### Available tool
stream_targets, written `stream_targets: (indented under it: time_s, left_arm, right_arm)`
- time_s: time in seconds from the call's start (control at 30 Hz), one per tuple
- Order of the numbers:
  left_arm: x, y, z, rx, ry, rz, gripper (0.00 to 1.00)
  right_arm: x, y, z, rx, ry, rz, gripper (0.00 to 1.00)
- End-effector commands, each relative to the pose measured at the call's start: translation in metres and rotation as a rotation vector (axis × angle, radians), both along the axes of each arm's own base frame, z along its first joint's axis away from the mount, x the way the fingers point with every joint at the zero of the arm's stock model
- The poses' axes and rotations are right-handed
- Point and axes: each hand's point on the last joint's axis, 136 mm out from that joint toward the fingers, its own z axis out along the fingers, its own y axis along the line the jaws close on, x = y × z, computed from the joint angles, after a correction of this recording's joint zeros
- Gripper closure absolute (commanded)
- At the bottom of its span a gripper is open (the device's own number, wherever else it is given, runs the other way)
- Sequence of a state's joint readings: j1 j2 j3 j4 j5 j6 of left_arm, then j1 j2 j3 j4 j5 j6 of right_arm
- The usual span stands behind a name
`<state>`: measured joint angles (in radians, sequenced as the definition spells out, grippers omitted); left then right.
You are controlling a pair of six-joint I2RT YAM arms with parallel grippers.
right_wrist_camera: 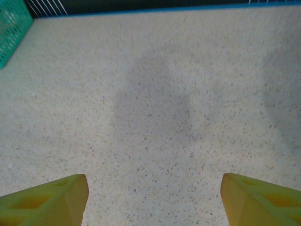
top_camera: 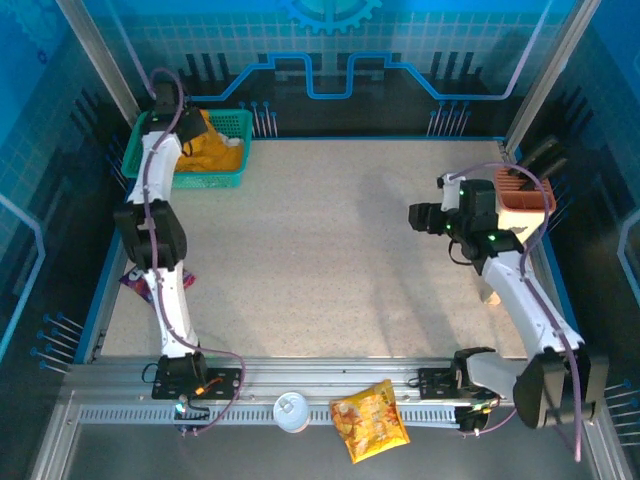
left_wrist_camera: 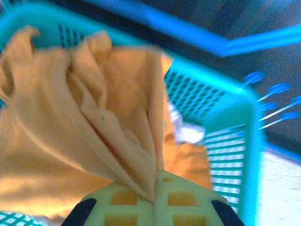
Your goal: Fold and stack the t-shirts
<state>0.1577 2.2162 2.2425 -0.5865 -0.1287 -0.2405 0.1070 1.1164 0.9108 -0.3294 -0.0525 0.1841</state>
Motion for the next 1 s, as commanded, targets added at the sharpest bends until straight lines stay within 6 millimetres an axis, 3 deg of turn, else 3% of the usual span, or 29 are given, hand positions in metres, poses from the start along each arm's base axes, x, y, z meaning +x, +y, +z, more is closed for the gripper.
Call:
stream_targets:
  time_s: [0.0,0.13,0.3,0.47,0.5,0.6,0.63,0.77,0.87,0.97]
  left_arm:
    - [-0.028,-0.041,0.099,-0.054,-0.172,-0.101,1.0]
    - [-0.061,-0.091,0.142,-0.097,-0.2,-0.222,1.0]
    - [-0.114,-0.173,0.187,-0.094,-0.223,-0.4,1.0]
    - [-0.171,-0.26,0.217,-0.099,-0.244,-0.598,1.0]
    - [-0.182,-0.275,0.219,-0.1,-0.242,-0.63,1.0]
    - [-0.208,-0.313,0.218,-0.115,-0.226,-0.721,1.0]
    - [-0.215,-0.326,0.215,-0.123,-0.215,-0.75,1.0]
    - [-0.242,-0.376,0.197,-0.139,-0.168,-0.867,1.0]
    - [-0.258,-0.417,0.176,-0.144,-0.121,-0.946,1.0]
    - [-0.267,-0.458,0.139,-0.136,-0.048,-1.005,1.0]
  right_arm:
    - [-0.014,-0.002,0.017,-0.002,-0.033,-0.02,0.25]
    - [-0.028,-0.005,0.03,0.0,-0.06,-0.03,0.25]
    - [-0.042,-0.008,0.04,0.0,-0.089,-0.037,0.25]
    - [-0.049,-0.013,0.049,0.004,-0.132,-0.061,0.2]
    - [-0.05,-0.013,0.043,0.005,-0.125,-0.061,0.19]
    - [-0.054,-0.008,0.031,0.038,-0.104,-0.049,0.17]
    - [-0.054,-0.006,0.025,0.056,-0.1,-0.045,0.12]
    - [-0.057,0.003,0.013,0.115,-0.138,0.004,0.17]
    - [-0.059,0.002,0.006,0.11,-0.118,-0.003,0.17]
    - [-0.062,-0.001,0.008,0.093,-0.104,-0.008,0.18]
